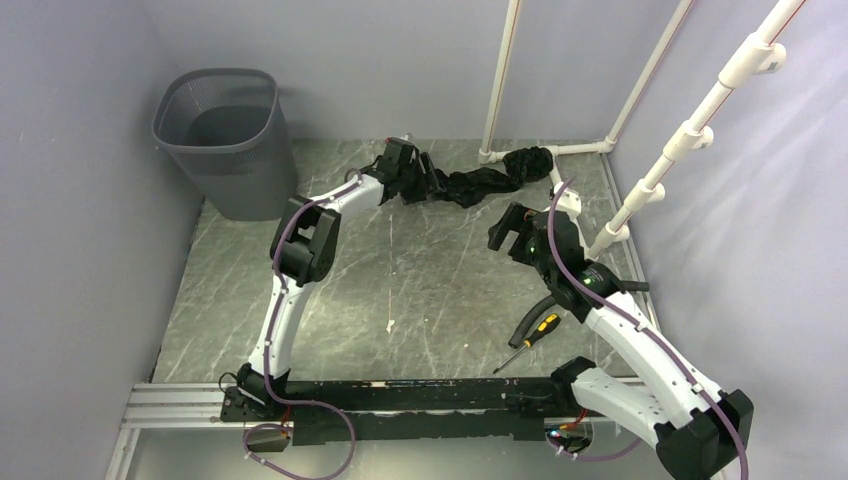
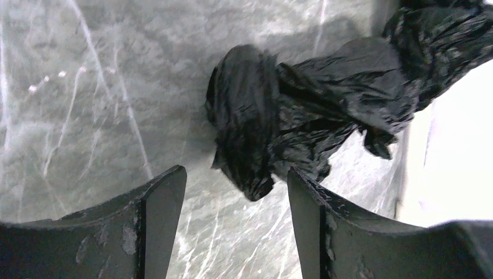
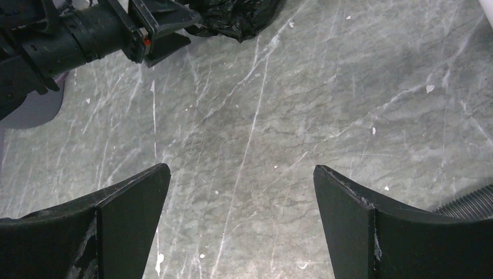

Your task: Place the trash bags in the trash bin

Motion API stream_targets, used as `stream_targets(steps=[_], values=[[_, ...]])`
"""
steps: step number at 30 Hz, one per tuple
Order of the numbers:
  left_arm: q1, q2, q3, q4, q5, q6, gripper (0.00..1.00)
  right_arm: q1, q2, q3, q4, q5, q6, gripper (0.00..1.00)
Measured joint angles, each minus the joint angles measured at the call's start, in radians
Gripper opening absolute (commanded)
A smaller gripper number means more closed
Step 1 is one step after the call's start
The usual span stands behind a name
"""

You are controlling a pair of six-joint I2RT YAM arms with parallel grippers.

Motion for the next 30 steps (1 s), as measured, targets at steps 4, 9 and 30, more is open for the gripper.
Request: stream_targets(steps=[4,9,30], values=[[0.002,0.0,-0.01,0.093,0.013,-0.01,0.58,-0.004,0.006,0.0,0.0,-0.006,0.005,1.0],[0.016,0.024,-0.006,0.209,0.073,-0.046,0.11,-0.01,0.012,0.0,0.0,-0.015,0.005,1.0],[0.018,-0.479,-0.771,0.369,0.055,0.017,0.03,-0.074,0.117,-0.057,0.082,-0.189,0.016,1.0]])
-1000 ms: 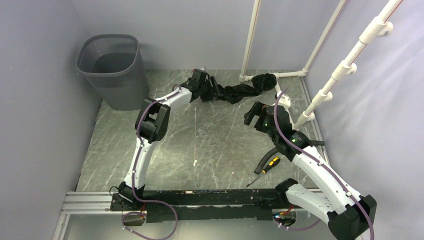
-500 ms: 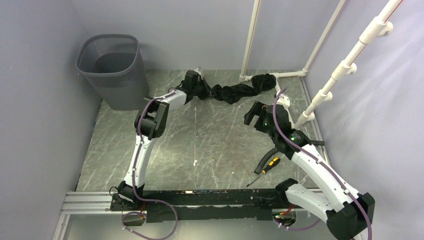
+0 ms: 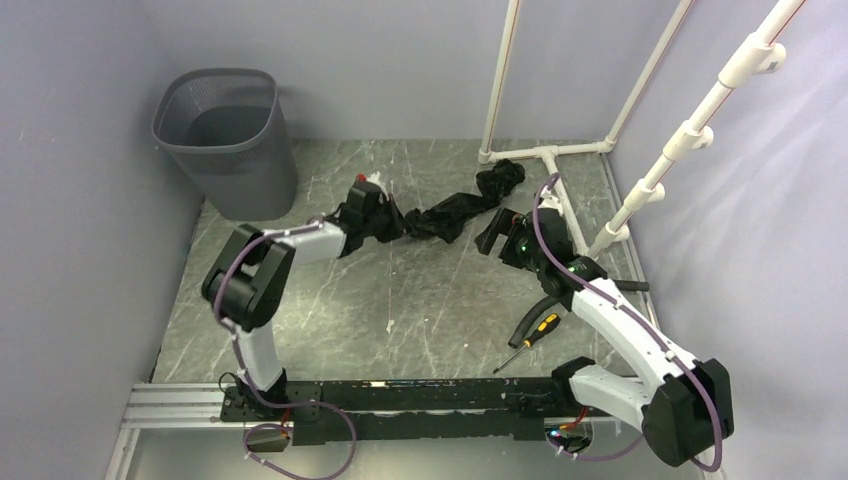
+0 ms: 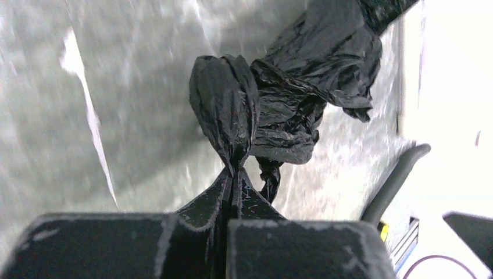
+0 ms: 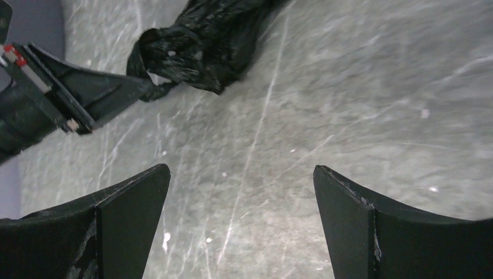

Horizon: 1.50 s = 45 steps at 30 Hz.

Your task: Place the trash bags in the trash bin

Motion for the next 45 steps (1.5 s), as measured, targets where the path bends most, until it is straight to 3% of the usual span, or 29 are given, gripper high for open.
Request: stream_targets(steps=[4,10,14,18,24,33,37,41,45], values=[[-0.088,-0.183,-0.209,0.032,-0.073,0.005,0.03,0.0,0.053,-0.054,0.113,-0.141,0.024,0.99],[-0.258,-0.349,-0.393,-0.037,-0.187,0.016,0.05,0.0,0.178,-0.084,0.211,-0.311,0.02,0.92],[-0.421,-0.483,-0.501,-0.093,-0.28,-0.011,0.33,0.02,0.261,-0.072,0.228,-0.385,-0.029,0.91],[-0.5,-0.565,-0.529,-0.14,-0.348,-0.019,0.57,0.048,0.277,-0.054,0.214,-0.415,-0.09,0.9],[-0.589,-0.74,-0.541,-0.23,-0.531,-0.014,0.72,0.067,0.234,-0.031,0.175,-0.418,-0.157,0.88],[-0.596,-1.013,-0.621,-0.348,-0.713,-0.017,0.85,0.162,0.201,0.01,0.054,-0.251,-0.15,0.87],[-0.596,-1.067,-0.626,-0.417,-0.753,-0.015,0.93,0.192,0.215,0.046,0.005,-0.072,-0.101,0.92],[-0.596,-1.078,-0.63,-0.43,-0.771,0.023,0.93,0.191,0.232,0.113,-0.055,0.124,-0.072,0.99],[-0.596,-0.956,-0.602,-0.418,-0.764,0.136,0.93,0.098,0.342,0.255,-0.087,0.189,-0.088,0.99]])
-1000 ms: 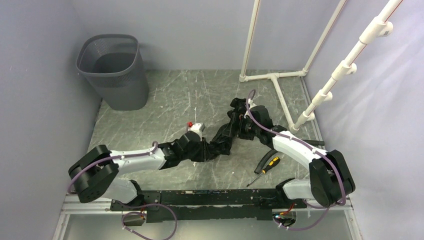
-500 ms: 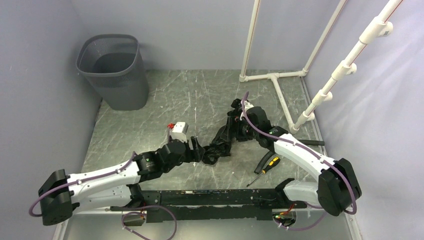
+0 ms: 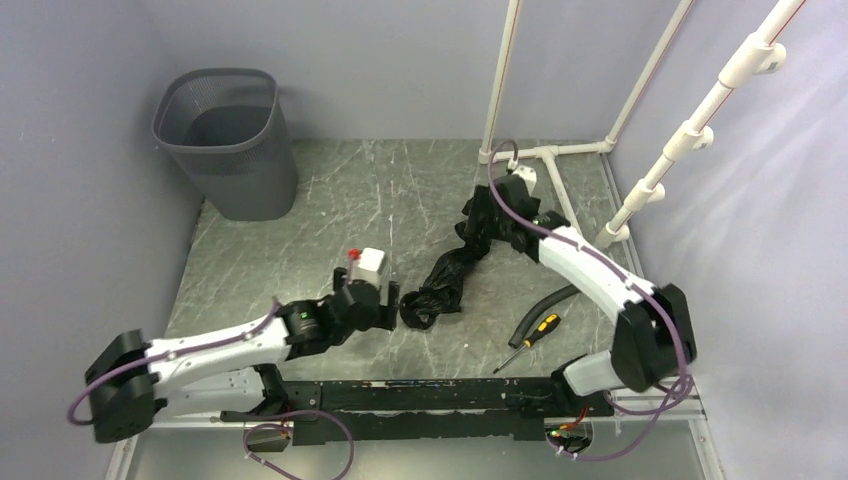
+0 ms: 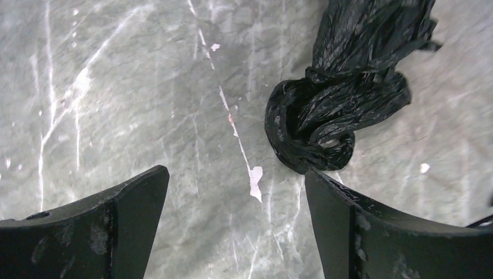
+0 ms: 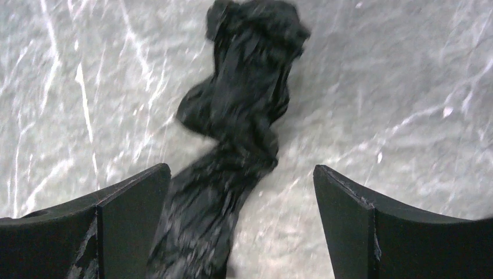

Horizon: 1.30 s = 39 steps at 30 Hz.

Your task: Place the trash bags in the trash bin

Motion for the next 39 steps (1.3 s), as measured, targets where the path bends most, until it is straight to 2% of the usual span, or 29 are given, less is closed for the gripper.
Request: stream_targets(steps=[4,8,13,15,16,18,19,20,22,24,26,32,35,37,39], values=[[0.0,0.237,0.113,0.034,0.043,0.147,0.93,-0.101,0.146,0.105,0.011,-0.061,-0.038,1.0],[0.003,0.447,0.227,0.106,0.109,0.263,0.93,-0.134,0.284,0.185,-0.013,-0.152,-0.055,0.99],[0.059,0.575,0.286,0.164,0.282,0.328,0.92,-0.145,0.384,0.253,-0.018,-0.257,-0.065,0.77],[0.087,0.602,0.287,0.18,0.348,0.332,0.81,-0.146,0.404,0.274,-0.021,-0.291,-0.068,0.66],[0.103,0.618,0.286,0.187,0.389,0.333,0.72,-0.147,0.416,0.288,-0.021,-0.31,-0.072,0.63],[0.12,0.641,0.275,0.212,0.444,0.321,0.51,-0.148,0.435,0.313,-0.02,-0.335,-0.076,0.4],[0.124,0.648,0.259,0.229,0.476,0.317,0.42,-0.148,0.443,0.321,-0.017,-0.348,-0.078,0.34],[0.125,0.65,0.246,0.239,0.494,0.309,0.34,-0.148,0.446,0.325,-0.016,-0.358,-0.079,0.2],[0.126,0.649,0.219,0.283,0.536,0.289,0.21,-0.149,0.446,0.326,-0.016,-0.365,-0.087,0.01],[0.126,0.641,0.184,0.336,0.579,0.261,0.1,-0.15,0.446,0.332,-0.015,-0.366,-0.091,0.0],[0.124,0.61,0.122,0.388,0.621,0.224,0.03,-0.155,0.446,0.352,-0.017,-0.366,-0.09,0.0],[0.077,0.425,-0.051,0.389,0.658,0.125,0.03,-0.179,0.499,0.57,-0.064,-0.362,-0.089,0.0],[0.062,0.319,-0.065,0.36,0.63,0.102,0.03,-0.174,0.551,0.676,-0.125,-0.356,-0.081,0.01],[0.052,0.246,-0.065,0.325,0.605,0.091,0.03,-0.172,0.594,0.734,-0.156,-0.357,-0.078,0.05],[0.048,0.187,-0.063,0.285,0.575,0.085,0.03,-0.171,0.642,0.783,-0.185,-0.365,-0.077,0.15]])
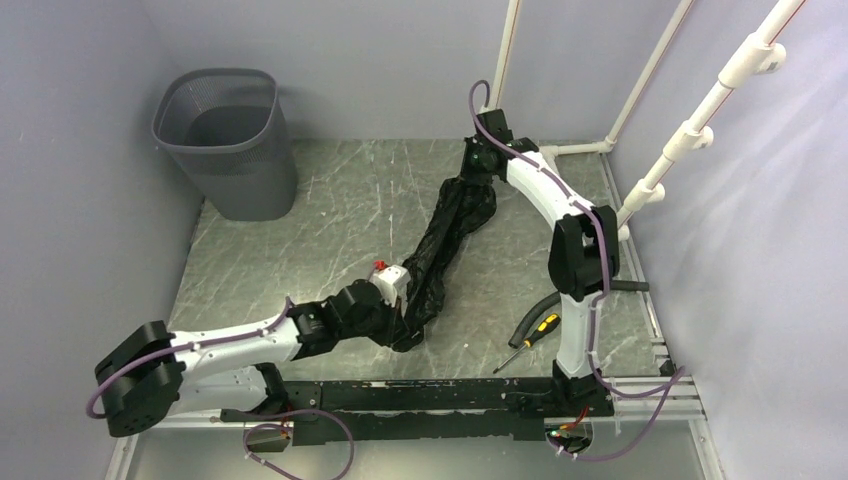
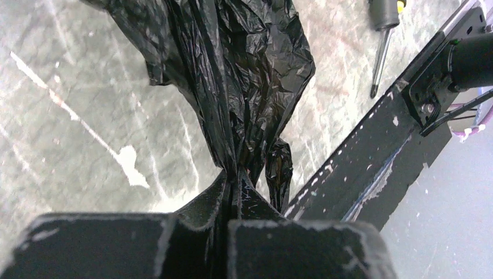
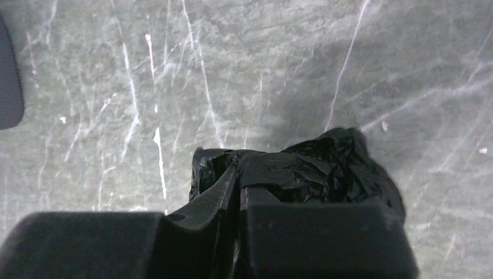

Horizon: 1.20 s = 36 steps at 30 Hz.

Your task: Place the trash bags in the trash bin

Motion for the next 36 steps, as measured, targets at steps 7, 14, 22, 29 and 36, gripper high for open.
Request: stream_targets(steps=[7,14,22,29,36], values=[[-0.02,-0.073,0.0,-0.167,-0.037,-0.025,0.03,-0.008,0.107,0.085,-0.017,-0.085,-0.061,0.63],[-0.02,-0.033,0.019,-0.196,-0.088,-0.08,0.03,0.029,0.076,0.124,-0.065,-0.059,-0.18,0.9],[-0.02,-0.048,0.035,-0.284,-0.171,-0.162,0.03,0.014,-0.237,-0.246,0.049,0.077,-0.204,0.94],[-0.02,-0.128,0.035,-0.314,-0.174,-0.193,0.03,-0.059,-0.268,-0.483,0.248,-0.071,-0.145,0.87],[-0.02,-0.124,0.038,-0.371,-0.174,-0.195,0.03,-0.054,-0.063,-0.473,0.391,-0.314,-0.088,0.35]])
